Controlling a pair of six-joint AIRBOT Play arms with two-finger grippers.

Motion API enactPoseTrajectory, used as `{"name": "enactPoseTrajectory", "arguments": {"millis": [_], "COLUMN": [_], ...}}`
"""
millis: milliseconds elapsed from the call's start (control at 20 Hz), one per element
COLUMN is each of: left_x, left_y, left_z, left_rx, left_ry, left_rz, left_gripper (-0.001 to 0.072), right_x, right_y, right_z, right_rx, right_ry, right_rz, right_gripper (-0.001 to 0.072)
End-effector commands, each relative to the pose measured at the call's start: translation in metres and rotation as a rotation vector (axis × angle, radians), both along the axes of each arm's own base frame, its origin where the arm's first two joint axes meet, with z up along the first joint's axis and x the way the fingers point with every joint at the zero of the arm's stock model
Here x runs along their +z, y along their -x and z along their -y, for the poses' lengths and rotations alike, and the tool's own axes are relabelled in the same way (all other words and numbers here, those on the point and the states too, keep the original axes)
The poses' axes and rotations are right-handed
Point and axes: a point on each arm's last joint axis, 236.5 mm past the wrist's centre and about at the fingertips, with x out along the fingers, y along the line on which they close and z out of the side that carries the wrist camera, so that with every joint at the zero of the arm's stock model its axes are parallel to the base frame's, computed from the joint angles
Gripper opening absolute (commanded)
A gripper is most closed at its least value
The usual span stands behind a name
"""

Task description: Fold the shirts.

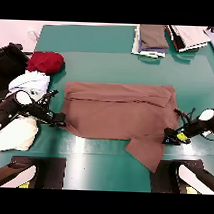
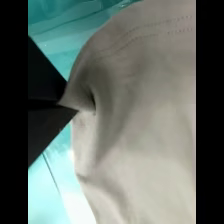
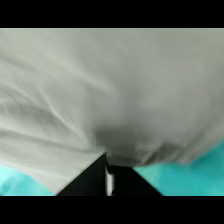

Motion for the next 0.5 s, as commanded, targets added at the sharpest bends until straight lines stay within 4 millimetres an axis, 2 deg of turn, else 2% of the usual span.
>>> {"name": "enactPoseTrajectory", "arguments": {"millis": [0,100,200,300,350,450], "left_x": [0.014,0.032,0.046,0.053,0.054,0.055], "left_y": [0.004,0.011,0.032,0.052,0.056,0.038], "left_z": [-0.005,-0.016,-0.016,-0.013,-0.013,-0.014], "left_rx": [-0.029,-0.015,-0.049,-0.069,-0.073,-0.05], "left_ry": [-0.021,-0.067,-0.064,-0.046,-0.046,-0.052], "left_rz": [0.04,0.087,0.074,0.019,0.005,0.064], "left_gripper": [0.0022,0.0023,0.0023,0.0023,0.0023,0.0023], "right_x": [0.008,0.028,0.049,0.067,0.076,0.094], "right_y": [-0.011,-0.009,-0.003,-0.007,-0.015,-0.037], "right_z": [-0.003,0.008,0.016,0.025,0.031,0.037], "right_rx": [0.133,0.197,0.222,0.2,0.177,0.146], "right_ry": [0.05,0.108,0.148,0.195,0.221,0.246], "right_rz": [0.047,0.073,0.107,0.187,0.242,0.329], "right_gripper": [0.0014,0.0014,0.0013,0.0013,0.0012,0.0012]}}
